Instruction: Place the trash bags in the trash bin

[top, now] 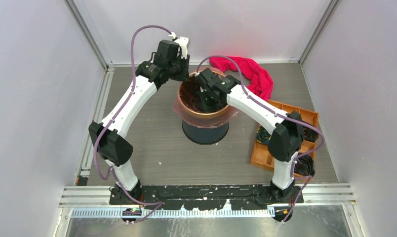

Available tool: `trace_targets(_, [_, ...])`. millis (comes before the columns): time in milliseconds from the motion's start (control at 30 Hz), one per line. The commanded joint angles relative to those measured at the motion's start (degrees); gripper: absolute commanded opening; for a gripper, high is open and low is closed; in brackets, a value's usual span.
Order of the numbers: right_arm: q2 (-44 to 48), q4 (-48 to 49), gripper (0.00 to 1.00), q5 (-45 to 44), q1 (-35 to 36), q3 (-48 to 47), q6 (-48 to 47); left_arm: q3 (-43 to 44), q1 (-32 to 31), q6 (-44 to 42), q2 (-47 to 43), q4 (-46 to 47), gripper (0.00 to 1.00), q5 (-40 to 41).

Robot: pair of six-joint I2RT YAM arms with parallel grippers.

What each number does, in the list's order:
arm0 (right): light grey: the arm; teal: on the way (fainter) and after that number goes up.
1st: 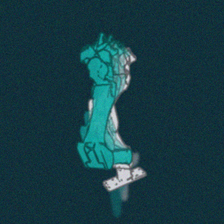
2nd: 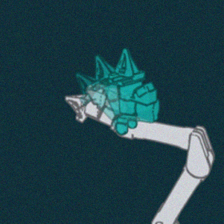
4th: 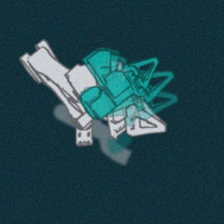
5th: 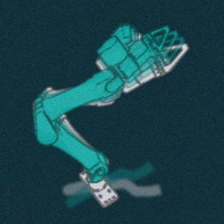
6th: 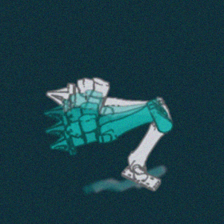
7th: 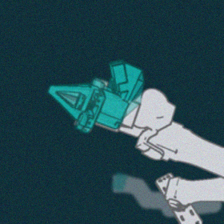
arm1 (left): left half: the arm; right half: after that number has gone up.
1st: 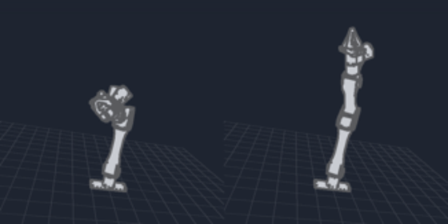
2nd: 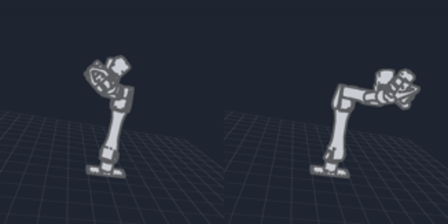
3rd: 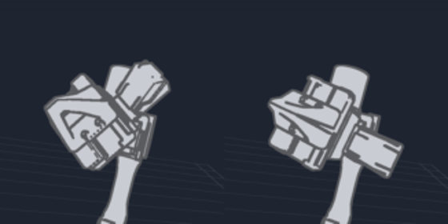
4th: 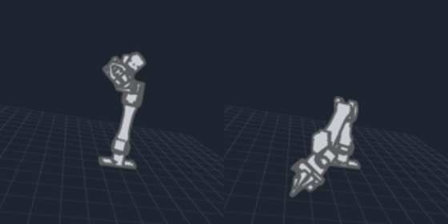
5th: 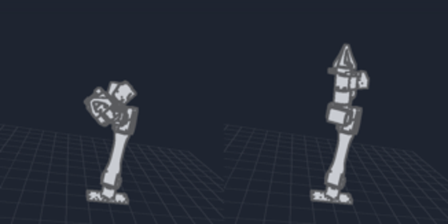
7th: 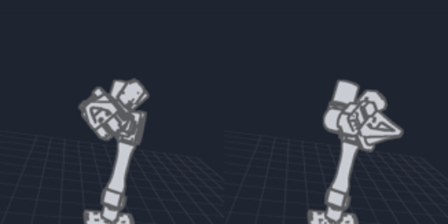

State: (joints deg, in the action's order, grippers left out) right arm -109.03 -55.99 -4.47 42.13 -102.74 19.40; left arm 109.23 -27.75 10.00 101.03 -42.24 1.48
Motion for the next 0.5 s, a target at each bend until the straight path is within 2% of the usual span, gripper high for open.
trace_targets(0, [6.9, -0.9, 0.3, -2.0, -0.7, -2.6, -0.9, -0.7, 0.4, -0.9, -1.4, 0.4, 0.28, 2.0])
trace_targets(233, [13.7, 0.4, 0.35, -4.1, -3.7, -1.7, -0.6, -0.5, 0.4, -0.9, -1.2, 0.4, 0.28, 2.2])
trace_targets(467, [19.6, 6.8, 0.39, -5.7, -9.6, 1.8, -0.5, -0.5, 0.5, -0.9, -1.4, 0.4, 0.28, 2.4])
